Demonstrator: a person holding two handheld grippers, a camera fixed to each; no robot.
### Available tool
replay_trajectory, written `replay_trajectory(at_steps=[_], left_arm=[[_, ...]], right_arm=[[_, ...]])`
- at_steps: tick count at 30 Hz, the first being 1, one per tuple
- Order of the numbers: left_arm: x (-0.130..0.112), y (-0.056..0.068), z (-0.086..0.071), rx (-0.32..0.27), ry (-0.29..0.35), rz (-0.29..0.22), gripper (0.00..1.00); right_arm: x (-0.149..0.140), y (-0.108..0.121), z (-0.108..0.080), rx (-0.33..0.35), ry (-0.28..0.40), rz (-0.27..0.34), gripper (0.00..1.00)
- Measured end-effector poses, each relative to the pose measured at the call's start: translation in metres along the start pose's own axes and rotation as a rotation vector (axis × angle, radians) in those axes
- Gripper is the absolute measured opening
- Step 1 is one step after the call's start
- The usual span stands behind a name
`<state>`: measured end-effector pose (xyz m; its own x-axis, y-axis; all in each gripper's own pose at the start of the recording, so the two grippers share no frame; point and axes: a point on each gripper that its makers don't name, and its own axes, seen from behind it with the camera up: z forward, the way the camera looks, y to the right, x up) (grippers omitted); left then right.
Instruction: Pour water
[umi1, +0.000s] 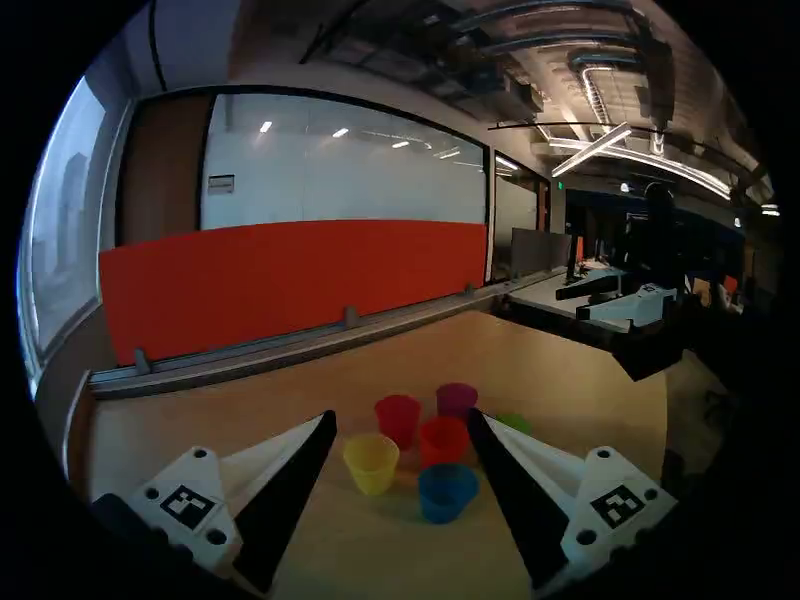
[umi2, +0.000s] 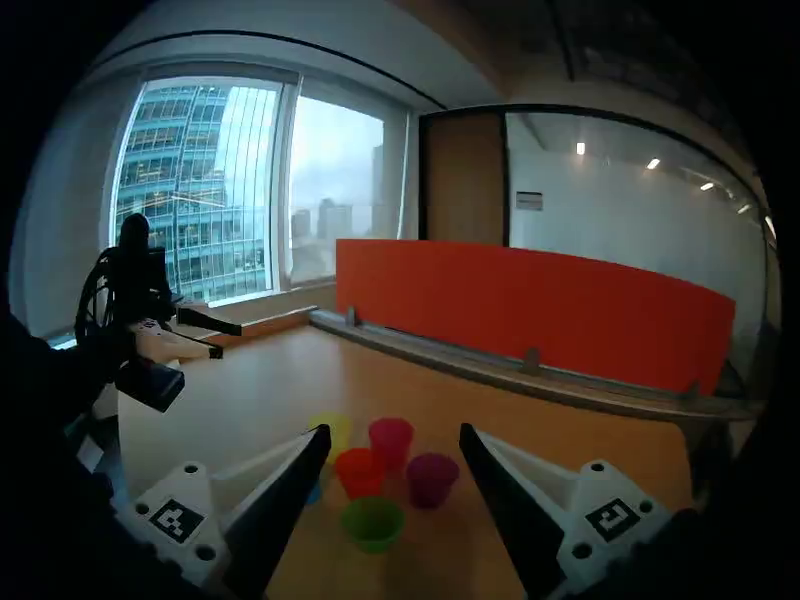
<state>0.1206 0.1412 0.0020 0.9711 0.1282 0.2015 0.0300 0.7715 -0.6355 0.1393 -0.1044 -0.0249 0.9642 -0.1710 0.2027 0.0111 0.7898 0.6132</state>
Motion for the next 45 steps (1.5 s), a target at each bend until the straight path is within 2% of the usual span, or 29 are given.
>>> replay_trajectory(at_steps=[17, 35, 45], left_arm=[[-0.046, 0.015, 0.016, -0.058, -0.088, -0.017, 0.98], [-0.093, 0.019, 0.025, -0.066, -0.169, -0.015, 0.98], [-0.113, 0.027, 0.030, -0.094, -0.215, -0.007, 0.98]], right_arm=[[-0.040, -0.004, 0.009, 0.036, -0.085, -0.007, 1.00], [-0.085, -0.007, 0.019, 0.048, -0.159, 0.010, 1.00], [-0.110, -0.008, 0.022, 0.047, -0.205, 0.001, 1.00]])
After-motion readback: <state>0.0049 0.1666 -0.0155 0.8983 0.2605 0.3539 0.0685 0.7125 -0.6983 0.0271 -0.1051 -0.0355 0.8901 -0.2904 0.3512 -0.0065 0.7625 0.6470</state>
